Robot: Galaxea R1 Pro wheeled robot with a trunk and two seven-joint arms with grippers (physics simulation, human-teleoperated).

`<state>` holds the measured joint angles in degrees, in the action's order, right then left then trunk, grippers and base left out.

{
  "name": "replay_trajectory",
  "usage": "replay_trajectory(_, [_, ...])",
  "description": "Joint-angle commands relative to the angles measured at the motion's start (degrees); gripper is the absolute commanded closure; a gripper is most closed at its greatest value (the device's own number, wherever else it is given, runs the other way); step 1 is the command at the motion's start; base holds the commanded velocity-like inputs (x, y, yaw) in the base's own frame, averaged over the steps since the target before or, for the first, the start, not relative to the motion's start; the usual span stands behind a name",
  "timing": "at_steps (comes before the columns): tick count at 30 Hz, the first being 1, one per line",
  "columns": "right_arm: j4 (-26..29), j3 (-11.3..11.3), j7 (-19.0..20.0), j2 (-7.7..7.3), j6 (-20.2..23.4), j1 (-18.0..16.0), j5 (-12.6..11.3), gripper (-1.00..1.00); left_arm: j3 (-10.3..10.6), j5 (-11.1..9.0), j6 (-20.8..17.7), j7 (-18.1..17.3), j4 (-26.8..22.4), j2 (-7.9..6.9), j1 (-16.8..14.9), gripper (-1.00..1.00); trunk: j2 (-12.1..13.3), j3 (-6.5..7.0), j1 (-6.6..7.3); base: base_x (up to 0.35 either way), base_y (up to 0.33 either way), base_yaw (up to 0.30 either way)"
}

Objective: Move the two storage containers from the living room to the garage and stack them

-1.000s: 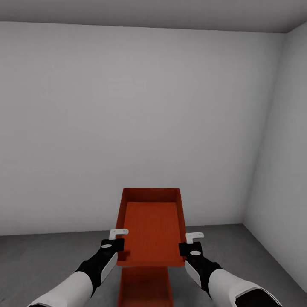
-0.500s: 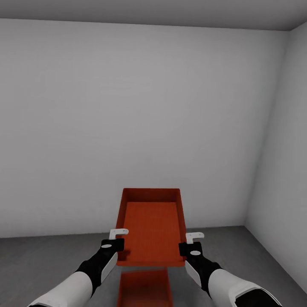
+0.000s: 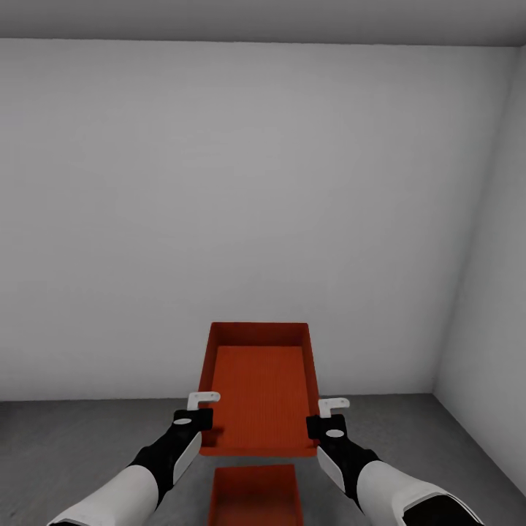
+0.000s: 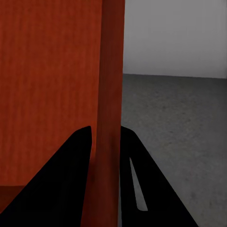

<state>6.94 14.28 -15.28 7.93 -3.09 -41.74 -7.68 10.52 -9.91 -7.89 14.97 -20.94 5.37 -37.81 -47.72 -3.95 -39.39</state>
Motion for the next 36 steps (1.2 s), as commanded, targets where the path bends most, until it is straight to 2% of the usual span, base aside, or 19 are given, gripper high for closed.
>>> replay_trajectory(1, [-0.09,-1.01,-0.03,1.74,-0.18,0.00,-1.11,1.00,-2.96,-2.25,1.13,0.94,-1.65,-0.01,-0.07,1.00,-0.08,-0.10,-0.01,0.000,0.000,0.014])
replay_trajectory(16, [-0.09,-1.01,-0.16,1.77,-0.16,0.00,-1.19,1.00,-2.90,-2.23,1.13,0.94,-1.65,0.04,-0.07,1.00,-0.08,-0.16,-0.01,0.000,0.000,0.002])
replay_trajectory(36, [-0.16,-1.01,0.40,1.83,-0.08,0.00,-1.20,1.00,-2.84,-2.22,1.13,0.94,-1.68,0.08,-0.07,1.00,-0.08,-1.88,-0.01,0.000,0.000,0.000])
